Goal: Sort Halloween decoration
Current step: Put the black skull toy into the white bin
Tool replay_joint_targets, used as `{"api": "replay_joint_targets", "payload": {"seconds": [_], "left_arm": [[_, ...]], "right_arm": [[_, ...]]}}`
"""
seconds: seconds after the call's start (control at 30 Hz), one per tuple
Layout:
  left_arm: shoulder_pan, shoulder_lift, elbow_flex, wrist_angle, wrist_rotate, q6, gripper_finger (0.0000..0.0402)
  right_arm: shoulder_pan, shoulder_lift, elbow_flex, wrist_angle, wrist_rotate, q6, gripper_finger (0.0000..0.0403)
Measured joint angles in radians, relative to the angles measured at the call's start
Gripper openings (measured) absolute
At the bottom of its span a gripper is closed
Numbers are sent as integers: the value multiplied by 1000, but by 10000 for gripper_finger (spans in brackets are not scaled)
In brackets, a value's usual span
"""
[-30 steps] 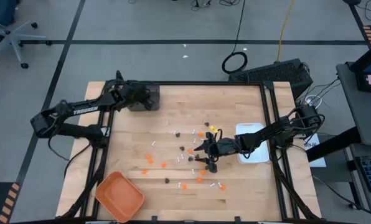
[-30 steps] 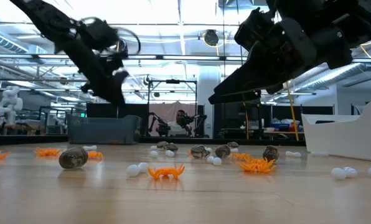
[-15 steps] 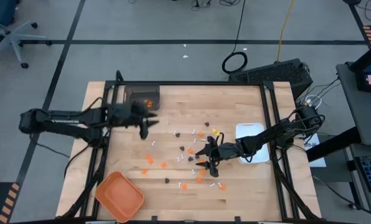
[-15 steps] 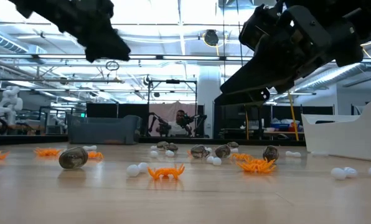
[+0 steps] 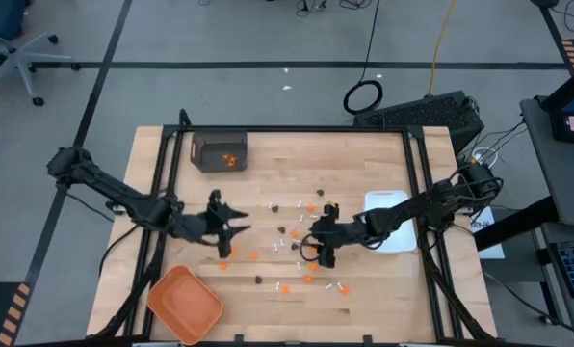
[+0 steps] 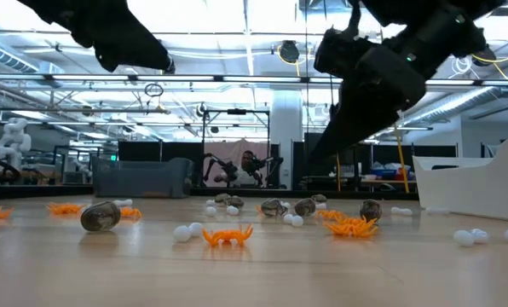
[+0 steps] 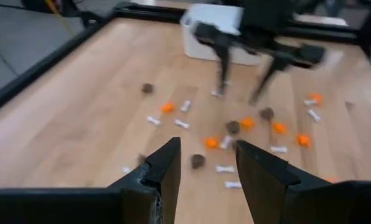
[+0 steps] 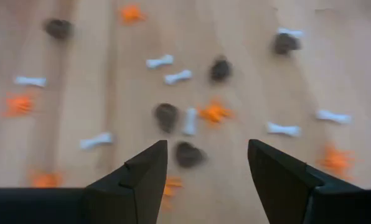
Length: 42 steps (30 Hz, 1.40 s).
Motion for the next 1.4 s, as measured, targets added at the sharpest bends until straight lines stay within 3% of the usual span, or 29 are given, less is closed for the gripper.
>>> {"api": "replay_joint_targets", "payload": {"seconds": [0.27,0.47,0.77,1.4], "left_arm": [[-55,182,0,144,-63,1,153],[-53,270,0,225,-122,4,153],[-52,284,0,235,-157,3,153],[-51,284,0,246,-198,38,153]], "right_arm": [[-28,0,16,-31,46,-58,208],[-49,7,16,-18,185,-19,208],[-111,51,16,-24,211,-26,208],[-120,58,16,84,208,-75,208]]}}
